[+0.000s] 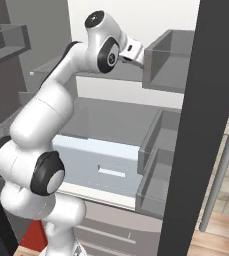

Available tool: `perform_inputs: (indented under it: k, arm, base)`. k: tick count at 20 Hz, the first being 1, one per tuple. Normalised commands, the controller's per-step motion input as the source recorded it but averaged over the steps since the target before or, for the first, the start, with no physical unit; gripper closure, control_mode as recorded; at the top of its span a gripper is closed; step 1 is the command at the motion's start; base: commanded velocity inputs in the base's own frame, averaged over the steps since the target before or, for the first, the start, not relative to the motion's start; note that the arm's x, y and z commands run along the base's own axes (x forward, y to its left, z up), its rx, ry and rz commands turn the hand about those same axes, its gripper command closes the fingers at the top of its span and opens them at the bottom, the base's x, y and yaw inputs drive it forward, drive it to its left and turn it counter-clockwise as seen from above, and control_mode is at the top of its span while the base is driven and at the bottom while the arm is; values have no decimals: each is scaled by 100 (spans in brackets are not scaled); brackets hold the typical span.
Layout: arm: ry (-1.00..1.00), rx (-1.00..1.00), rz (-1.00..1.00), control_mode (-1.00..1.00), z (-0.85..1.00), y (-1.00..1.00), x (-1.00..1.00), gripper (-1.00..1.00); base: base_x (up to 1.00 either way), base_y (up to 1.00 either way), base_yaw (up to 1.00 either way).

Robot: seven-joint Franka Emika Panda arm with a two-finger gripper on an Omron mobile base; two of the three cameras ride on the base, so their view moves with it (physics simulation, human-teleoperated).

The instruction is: Take the cheese, fish, and garlic from the fridge and place them on the plate on the dining counter to create an appetizer plate.

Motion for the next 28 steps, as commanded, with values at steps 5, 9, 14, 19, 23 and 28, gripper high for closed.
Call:
perform_inputs:
  k: [5, 9, 14, 19, 23, 28]
  arm:
    - [3, 0, 3, -100, -14, -27, 62, -100]
    - [2, 0, 10, -100, -11, -25, 62, -100]
    - [4, 0, 15, -100, -2, -27, 66, -100]
    - [3, 0, 13, -100, -4, -26, 64, -100]
    - [4, 0, 10, -100, -13, -16, 31, -100]
    - [8, 0, 9, -100, -29, 0, 8, 100]
  base:
    - [0, 0, 0]
    - [0, 0, 0]
    - [0, 0, 0]
    - [0, 0, 0]
    - [0, 0, 0]
    - [0, 0, 0]
